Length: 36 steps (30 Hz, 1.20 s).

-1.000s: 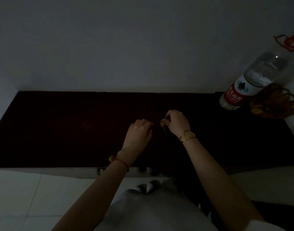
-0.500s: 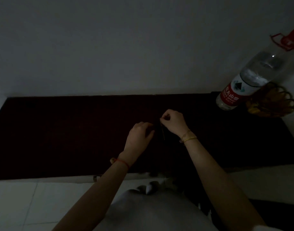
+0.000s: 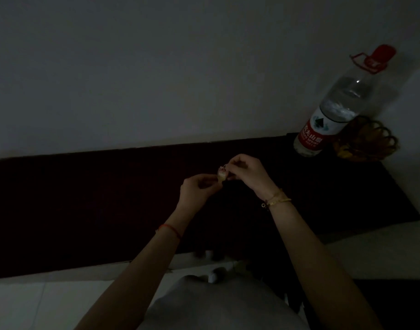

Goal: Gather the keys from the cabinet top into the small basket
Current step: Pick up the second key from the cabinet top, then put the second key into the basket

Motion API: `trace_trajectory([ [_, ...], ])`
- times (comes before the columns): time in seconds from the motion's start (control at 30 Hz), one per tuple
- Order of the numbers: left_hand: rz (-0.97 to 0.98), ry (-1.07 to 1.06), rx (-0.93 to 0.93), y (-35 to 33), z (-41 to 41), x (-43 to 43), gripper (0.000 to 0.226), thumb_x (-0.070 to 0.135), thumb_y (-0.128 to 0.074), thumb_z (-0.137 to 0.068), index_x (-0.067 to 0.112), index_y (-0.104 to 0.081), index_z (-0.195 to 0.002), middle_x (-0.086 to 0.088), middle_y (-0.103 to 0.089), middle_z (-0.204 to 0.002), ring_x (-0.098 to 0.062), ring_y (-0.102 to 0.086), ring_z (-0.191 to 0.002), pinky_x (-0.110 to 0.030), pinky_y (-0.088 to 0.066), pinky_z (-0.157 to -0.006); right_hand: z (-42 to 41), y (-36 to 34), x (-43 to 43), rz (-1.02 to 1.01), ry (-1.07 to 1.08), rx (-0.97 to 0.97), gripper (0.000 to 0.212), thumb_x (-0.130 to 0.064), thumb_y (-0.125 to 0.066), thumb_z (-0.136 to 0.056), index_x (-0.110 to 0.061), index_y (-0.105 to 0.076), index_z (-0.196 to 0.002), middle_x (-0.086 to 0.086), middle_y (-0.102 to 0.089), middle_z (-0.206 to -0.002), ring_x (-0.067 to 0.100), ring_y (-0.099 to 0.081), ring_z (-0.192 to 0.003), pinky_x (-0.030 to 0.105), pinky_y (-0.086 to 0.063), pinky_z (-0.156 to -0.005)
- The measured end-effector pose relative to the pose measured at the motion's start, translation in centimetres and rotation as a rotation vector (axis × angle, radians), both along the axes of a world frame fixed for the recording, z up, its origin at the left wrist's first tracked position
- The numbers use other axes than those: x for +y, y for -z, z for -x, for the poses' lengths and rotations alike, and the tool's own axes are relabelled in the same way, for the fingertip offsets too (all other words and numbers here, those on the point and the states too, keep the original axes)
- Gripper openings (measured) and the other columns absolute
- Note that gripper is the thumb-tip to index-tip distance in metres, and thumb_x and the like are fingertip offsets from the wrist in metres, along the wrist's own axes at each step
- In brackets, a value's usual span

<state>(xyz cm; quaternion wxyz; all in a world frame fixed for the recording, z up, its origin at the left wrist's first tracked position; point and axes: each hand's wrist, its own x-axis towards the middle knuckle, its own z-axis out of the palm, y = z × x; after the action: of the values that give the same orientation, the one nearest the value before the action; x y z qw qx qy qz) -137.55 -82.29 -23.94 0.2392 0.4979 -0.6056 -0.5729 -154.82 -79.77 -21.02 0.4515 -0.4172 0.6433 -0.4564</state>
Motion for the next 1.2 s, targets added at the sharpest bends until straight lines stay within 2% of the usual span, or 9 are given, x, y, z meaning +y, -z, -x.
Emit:
trace_trajectory([
  [0.1, -0.054, -0.036, 0.081, -0.3, 0.1, 0.3, 0.019, 0.023, -0.078, -0.077, 0.033, -0.072, -0.091, 0.004, -0.075, -0.093, -0.007, -0.072, -0.079, -0.025, -0.058, -0.075, -0.1, -0.6, 0.4, 0.060, 0.006, 0.016, 0.004, -0.009, -0.065, -0.085, -0.006, -0.063, -0.087, 0.008, -0.068, -0.082, 0.018, -0.067, -0.074, 0.025, -0.057, -0.066],
  [0.17, -0.069, -0.032, 0.099, -0.6, 0.1, 0.4, 0.020, 0.022, -0.079, -0.076, 0.027, -0.073, -0.094, 0.002, -0.075, -0.092, -0.007, -0.072, -0.074, -0.023, -0.056, -0.071, -0.1, -0.8, 0.7, 0.095, 0.027, 0.054, 0.009, -0.009, -0.065, -0.085, -0.001, -0.063, -0.090, 0.015, -0.068, -0.085, 0.027, -0.066, -0.075, 0.035, -0.056, -0.071],
  [0.23, -0.066, -0.024, 0.116, -1.0, 0.2, 0.8, 0.022, 0.021, -0.079, -0.077, 0.021, -0.073, -0.098, -0.001, -0.075, -0.093, -0.008, -0.071, -0.072, -0.026, -0.057, -0.071, -0.1, -1.0, 1.1, 0.126, 0.055, 0.079, 0.010, -0.007, -0.065, -0.084, 0.001, -0.063, -0.090, 0.019, -0.067, -0.086, 0.029, -0.065, -0.075, 0.039, -0.055, -0.071],
  [0.33, -0.068, -0.008, 0.164, -1.8, 0.1, 1.3, 0.022, 0.017, -0.077, -0.078, 0.014, -0.074, -0.100, -0.008, -0.076, -0.091, -0.012, -0.069, -0.074, -0.032, -0.059, -0.077, -0.2, -1.4, 1.8, 0.149, 0.101, 0.091, 0.010, -0.007, -0.066, -0.084, 0.001, -0.064, -0.089, 0.017, -0.068, -0.086, 0.026, -0.065, -0.073, 0.037, -0.055, -0.069],
  [0.6, -0.125, 0.056, 0.301, -3.9, 0.4, 2.7, 0.018, 0.009, -0.074, -0.080, 0.006, -0.074, -0.098, -0.005, -0.073, -0.085, -0.013, -0.067, -0.075, -0.027, -0.056, -0.077, -0.3, -2.8, 4.2, 0.190, 0.199, 0.047, 0.011, -0.008, -0.065, -0.085, 0.000, -0.064, -0.092, 0.015, -0.067, -0.088, 0.016, -0.065, -0.076, 0.020, -0.054, -0.061],
  [0.77, -0.155, 0.113, 0.358, -4.4, 1.7, 3.4, 0.020, 0.006, -0.074, -0.079, 0.004, -0.074, -0.099, -0.003, -0.073, -0.080, -0.008, -0.067, -0.068, -0.017, -0.054, -0.064, 0.3, -3.5, 6.4, 0.191, 0.282, 0.043, 0.013, -0.007, -0.065, -0.085, 0.003, -0.064, -0.094, 0.012, -0.067, -0.085, 0.013, -0.065, -0.071, 0.017, -0.054, -0.060],
  [0.87, -0.172, 0.159, 0.378, -4.8, 3.0, 4.0, 0.025, 0.005, -0.073, -0.080, -0.002, -0.071, -0.104, -0.006, -0.070, -0.078, -0.009, -0.064, -0.066, -0.016, -0.053, -0.063, 1.2, -4.1, 7.9, 0.201, 0.317, 0.071, 0.013, -0.006, -0.064, -0.086, 0.004, -0.064, -0.094, 0.010, -0.067, -0.080, 0.012, -0.064, -0.065, 0.017, -0.054, -0.058],
  [1.07, -0.196, 0.236, 0.385, -5.5, 6.2, 5.6, 0.022, 0.007, -0.074, -0.080, 0.002, -0.073, -0.101, -0.010, -0.073, -0.089, -0.012, -0.066, -0.074, -0.020, -0.055, -0.070, 3.8, -4.6, 10.6, 0.190, 0.421, 0.106, 0.009, -0.008, -0.064, -0.086, 0.000, -0.064, -0.092, 0.005, -0.066, -0.072, 0.005, -0.061, -0.056, 0.017, -0.053, -0.056],
  [1.2, -0.213, 0.287, 0.360, -5.7, 8.8, 6.6, 0.017, 0.009, -0.075, -0.079, 0.009, -0.075, -0.096, -0.007, -0.075, -0.088, -0.011, -0.069, -0.075, -0.020, -0.056, -0.069, 5.8, -4.3, 12.5, 0.208, 0.497, 0.113, 0.011, -0.009, -0.064, -0.086, 0.000, -0.064, -0.093, 0.010, -0.067, -0.079, 0.007, -0.062, -0.060, 0.016, -0.053, -0.057],
])
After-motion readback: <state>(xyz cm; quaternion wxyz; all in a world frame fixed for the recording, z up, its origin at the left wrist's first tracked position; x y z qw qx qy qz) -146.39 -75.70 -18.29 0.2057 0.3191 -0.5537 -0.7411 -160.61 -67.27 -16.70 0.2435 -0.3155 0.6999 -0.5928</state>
